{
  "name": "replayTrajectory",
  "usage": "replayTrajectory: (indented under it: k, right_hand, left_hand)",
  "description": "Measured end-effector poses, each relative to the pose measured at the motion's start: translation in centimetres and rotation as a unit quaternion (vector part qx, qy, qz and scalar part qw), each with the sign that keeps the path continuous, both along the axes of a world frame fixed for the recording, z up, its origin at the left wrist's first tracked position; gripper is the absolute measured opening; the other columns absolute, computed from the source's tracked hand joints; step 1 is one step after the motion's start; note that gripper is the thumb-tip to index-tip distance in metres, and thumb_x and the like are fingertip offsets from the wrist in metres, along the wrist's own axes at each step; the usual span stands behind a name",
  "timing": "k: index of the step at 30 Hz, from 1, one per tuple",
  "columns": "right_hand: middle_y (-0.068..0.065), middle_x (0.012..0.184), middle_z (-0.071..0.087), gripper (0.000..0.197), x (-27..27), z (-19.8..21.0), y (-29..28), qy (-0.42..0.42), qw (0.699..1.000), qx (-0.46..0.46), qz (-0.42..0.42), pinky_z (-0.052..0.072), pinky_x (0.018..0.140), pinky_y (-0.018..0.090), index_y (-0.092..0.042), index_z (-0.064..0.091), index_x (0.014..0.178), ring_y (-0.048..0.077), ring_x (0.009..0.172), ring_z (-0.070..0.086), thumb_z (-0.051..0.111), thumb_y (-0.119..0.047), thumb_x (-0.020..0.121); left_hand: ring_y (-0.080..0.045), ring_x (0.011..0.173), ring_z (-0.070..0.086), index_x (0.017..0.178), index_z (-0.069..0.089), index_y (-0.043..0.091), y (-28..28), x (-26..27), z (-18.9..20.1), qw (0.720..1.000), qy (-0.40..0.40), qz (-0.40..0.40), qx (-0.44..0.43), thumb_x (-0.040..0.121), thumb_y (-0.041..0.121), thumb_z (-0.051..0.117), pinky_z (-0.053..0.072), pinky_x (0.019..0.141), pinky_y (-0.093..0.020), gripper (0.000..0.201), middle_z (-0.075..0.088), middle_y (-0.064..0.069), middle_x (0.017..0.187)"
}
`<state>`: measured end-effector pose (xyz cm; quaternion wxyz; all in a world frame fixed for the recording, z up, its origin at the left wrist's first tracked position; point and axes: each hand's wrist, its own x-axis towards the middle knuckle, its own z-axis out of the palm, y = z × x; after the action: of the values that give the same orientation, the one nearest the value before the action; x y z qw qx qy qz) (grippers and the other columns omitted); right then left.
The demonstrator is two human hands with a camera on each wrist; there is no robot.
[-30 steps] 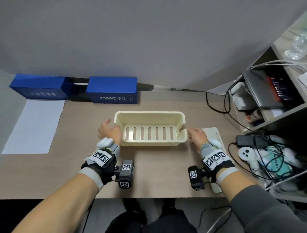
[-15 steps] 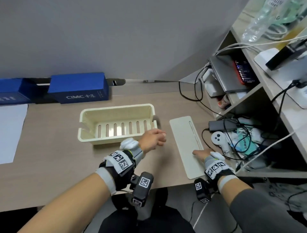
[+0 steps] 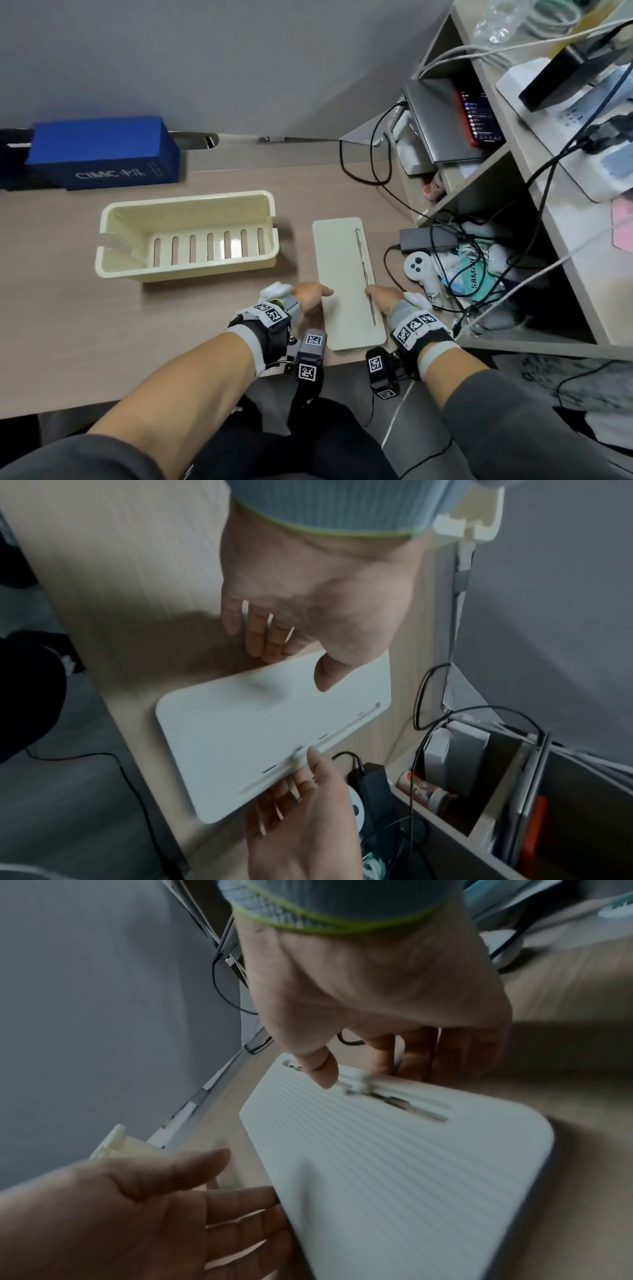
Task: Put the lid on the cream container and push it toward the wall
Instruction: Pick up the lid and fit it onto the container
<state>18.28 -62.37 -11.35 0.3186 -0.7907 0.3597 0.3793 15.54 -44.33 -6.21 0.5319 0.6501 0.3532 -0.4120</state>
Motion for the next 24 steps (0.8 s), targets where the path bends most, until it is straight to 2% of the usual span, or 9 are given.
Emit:
replayTrajectory:
  k: [2, 4, 7, 10, 13, 15, 19, 22, 24]
  right_hand:
    - [0.007, 0.095, 0.066, 0.030, -0.1, 0.1, -0.1, -0.008, 0.999, 0.036, 0.009, 0.053, 0.089, 0.038, -0.006, 0.063, 0.111, 0.026, 0.094, 0.065, 0.057, -0.026, 0.090]
    - [0.006, 0.085, 0.061, 0.017, -0.4, -0.1, -0.3, -0.027, 0.997, 0.067, 0.006, 0.052, 0.061, 0.032, -0.016, 0.058, 0.106, 0.019, 0.071, 0.055, 0.055, -0.025, 0.093]
    - [0.006, 0.101, 0.068, 0.020, -1.1, -0.2, -0.5, -0.049, 0.991, 0.115, -0.038, 0.043, 0.044, 0.021, -0.020, 0.063, 0.108, 0.014, 0.070, 0.055, 0.058, -0.029, 0.092]
    - [-0.003, 0.089, 0.069, 0.007, -1.6, 2.0, 0.3, -0.073, 0.983, 0.164, -0.044, 0.046, 0.059, 0.021, -0.021, 0.061, 0.092, 0.009, 0.070, 0.059, 0.056, -0.024, 0.095]
    - [-0.003, 0.087, 0.068, 0.007, -1.3, 4.7, 1.1, -0.114, 0.970, 0.216, -0.019, 0.048, 0.068, 0.021, -0.020, 0.065, 0.093, 0.008, 0.072, 0.061, 0.060, -0.023, 0.093]
    - [-0.001, 0.087, 0.067, 0.007, -0.4, 6.6, 1.8, -0.137, 0.961, 0.240, -0.011, 0.048, 0.072, 0.024, -0.021, 0.066, 0.096, 0.010, 0.073, 0.062, 0.062, -0.025, 0.091]
    - [0.003, 0.108, 0.063, 0.055, 3.4, 9.1, 3.8, -0.231, 0.937, 0.254, -0.063, 0.050, 0.072, 0.031, -0.018, 0.045, 0.139, 0.019, 0.090, 0.063, 0.066, -0.027, 0.088]
    - [0.005, 0.138, 0.053, 0.094, 6.5, 10.8, 5.1, -0.314, 0.923, 0.212, -0.074, 0.046, 0.101, 0.041, -0.016, 0.023, 0.153, 0.023, 0.120, 0.056, 0.071, -0.042, 0.077]
    - [-0.003, 0.136, 0.051, 0.084, 8.0, 12.2, 6.7, -0.344, 0.915, 0.207, -0.037, 0.038, 0.110, 0.036, -0.014, 0.027, 0.152, 0.017, 0.123, 0.051, 0.068, -0.039, 0.082]
  left_hand:
    - [-0.027, 0.117, 0.051, 0.139, 0.050, 0.001, 0.5, 0.1, 0.0, 1.000, -0.014, 0.006, 0.003, 0.098, 0.023, 0.059, 0.042, 0.098, -0.038, 0.048, 0.054, -0.013, 0.142]
    - [-0.027, 0.105, 0.054, 0.138, 0.050, 0.001, 0.8, 0.4, 0.1, 0.998, -0.061, -0.007, 0.008, 0.095, 0.013, 0.062, 0.046, 0.097, -0.040, 0.047, 0.058, -0.014, 0.126]
    - [-0.020, 0.084, 0.054, 0.131, 0.051, 0.005, 1.4, 0.6, 1.1, 0.993, -0.121, -0.016, 0.005, 0.088, 0.003, 0.067, 0.051, 0.081, -0.037, 0.046, 0.062, -0.017, 0.113]
    - [-0.031, 0.105, 0.062, 0.130, 0.052, 0.012, 2.0, 0.7, 2.7, 0.985, -0.167, -0.041, -0.004, 0.088, 0.002, 0.065, 0.050, 0.091, -0.040, 0.046, 0.065, -0.018, 0.124]
    - [-0.026, 0.106, 0.061, 0.134, 0.056, 0.014, 3.5, 1.1, 4.5, 0.968, -0.240, -0.070, 0.019, 0.087, 0.001, 0.065, 0.048, 0.090, -0.034, 0.050, 0.065, -0.007, 0.120]
    - [-0.026, 0.109, 0.063, 0.131, 0.058, 0.013, 5.3, 1.6, 5.6, 0.960, -0.271, -0.059, 0.021, 0.085, 0.002, 0.068, 0.051, 0.095, -0.038, 0.049, 0.067, -0.006, 0.121]
    - [-0.027, 0.099, 0.067, 0.121, 0.063, 0.032, 10.3, 2.7, 8.1, 0.948, -0.314, -0.035, 0.039, 0.087, 0.007, 0.068, 0.053, 0.094, -0.040, 0.042, 0.072, -0.006, 0.114]
    - [-0.030, 0.106, 0.070, 0.127, 0.065, 0.037, 13.9, 3.3, 9.6, 0.944, -0.320, -0.070, 0.040, 0.089, 0.012, 0.068, 0.055, 0.097, -0.044, 0.045, 0.074, -0.006, 0.118]
    - [-0.027, 0.103, 0.072, 0.128, 0.067, 0.032, 16.4, 3.5, 10.4, 0.946, -0.310, -0.090, 0.023, 0.090, 0.010, 0.068, 0.058, 0.093, -0.043, 0.044, 0.075, -0.006, 0.115]
